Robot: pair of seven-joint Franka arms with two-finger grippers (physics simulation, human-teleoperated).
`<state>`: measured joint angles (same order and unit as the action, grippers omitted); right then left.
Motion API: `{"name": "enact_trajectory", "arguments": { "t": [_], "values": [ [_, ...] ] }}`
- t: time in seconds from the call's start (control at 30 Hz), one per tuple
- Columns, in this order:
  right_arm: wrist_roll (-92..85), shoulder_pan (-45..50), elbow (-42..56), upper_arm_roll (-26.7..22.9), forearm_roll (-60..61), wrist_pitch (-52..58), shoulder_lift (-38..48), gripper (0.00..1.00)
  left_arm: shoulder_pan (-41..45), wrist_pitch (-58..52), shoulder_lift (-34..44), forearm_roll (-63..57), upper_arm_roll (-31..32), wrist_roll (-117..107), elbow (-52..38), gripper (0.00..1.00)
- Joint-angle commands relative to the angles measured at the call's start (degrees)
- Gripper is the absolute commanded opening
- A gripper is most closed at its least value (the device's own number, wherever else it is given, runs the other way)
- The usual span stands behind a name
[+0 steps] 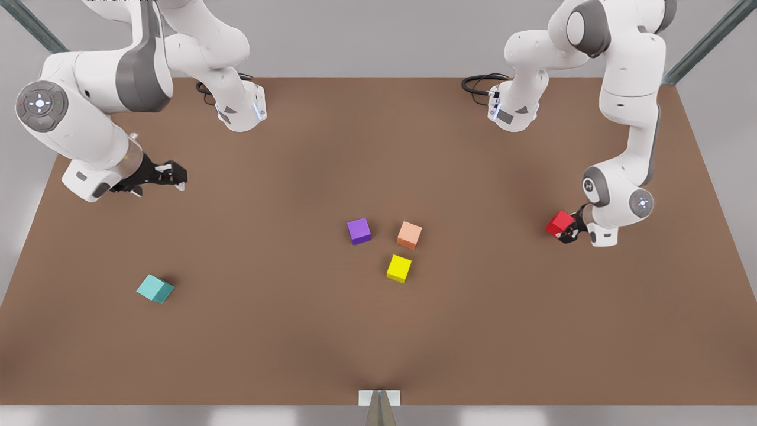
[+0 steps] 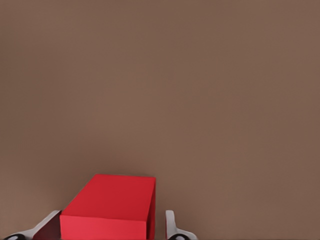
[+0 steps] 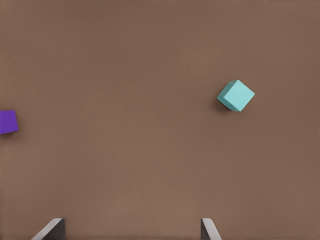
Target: Pick up red wooden cube and pass to hand red wooden cube and place in blue wooden cube
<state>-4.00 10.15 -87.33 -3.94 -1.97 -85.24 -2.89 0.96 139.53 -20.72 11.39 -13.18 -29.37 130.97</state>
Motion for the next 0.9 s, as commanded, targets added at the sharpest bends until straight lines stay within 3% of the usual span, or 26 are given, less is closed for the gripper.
{"name": "enact_trajectory", "arguments": {
  "t": [0.0,0.13,0.17,0.2,0.23,0.4,0.47,0.57,0.6,0.7,0.77,0.87],
  "values": [
    [0.48,-4.78,4.09,-0.10,0.39,1.12,-2.38,1.00,0.36,2.41,-1.17,0.04,0.09,-7.37,-0.01,1.00],
    [0.49,-4.96,9.11,-0.10,1.44,3.94,-5.46,1.00,0.45,3.11,-2.14,-0.05,0.17,-7.28,-0.10,1.00],
    [0.48,-4.96,9.02,-0.10,1.44,3.85,-5.55,1.00,0.45,3.11,-2.05,0.04,0.26,-7.02,-0.10,0.91],
    [0.48,-4.96,9.02,-0.10,1.44,3.94,-5.55,1.00,0.45,3.03,-2.14,0.04,0.26,-7.02,-0.10,0.71],
    [0.48,-5.05,9.02,-0.19,1.44,3.94,-5.55,1.00,0.45,3.11,-2.14,0.04,0.26,-7.02,-0.10,0.60],
    [-0.04,-5.14,8.84,-0.19,1.27,3.94,-5.46,1.00,0.45,1.80,0.68,-0.14,7.47,-6.76,-4.58,0.57],
    [-1.54,-4.78,8.58,-0.10,1.44,3.68,-5.55,1.00,0.45,-10.58,-2.13,-0.31,12.30,-6.84,-15.99,0.57],
    [-8.66,-5.40,8.93,-0.28,17.17,3.68,-11.26,1.00,0.36,-43.46,-12.23,1.61,26.88,-6.93,-48.95,0.57],
    [-8.92,-5.92,9.11,-0.28,23.85,3.68,-14.33,1.00,0.36,-44.96,-16.02,4.69,31.28,-6.58,-53.97,0.57],
    [-17.42,-5.84,14.03,0.16,41.05,2.89,-26.36,1.00,0.36,-44.61,-21.64,14.97,36.64,4.48,-60.47,0.57],
    [-31.93,-5.93,14.64,0.16,56.10,2.80,-33.49,1.00,0.45,-39.96,-26.92,21.57,40.95,11.87,-64.96,0.57],
    [-48.53,-5.75,18.42,0.25,61.56,0.17,-37.19,1.00,0.54,-32.31,-32.28,30.97,46.40,20.66,-68.30,0.54]
  ]
}}
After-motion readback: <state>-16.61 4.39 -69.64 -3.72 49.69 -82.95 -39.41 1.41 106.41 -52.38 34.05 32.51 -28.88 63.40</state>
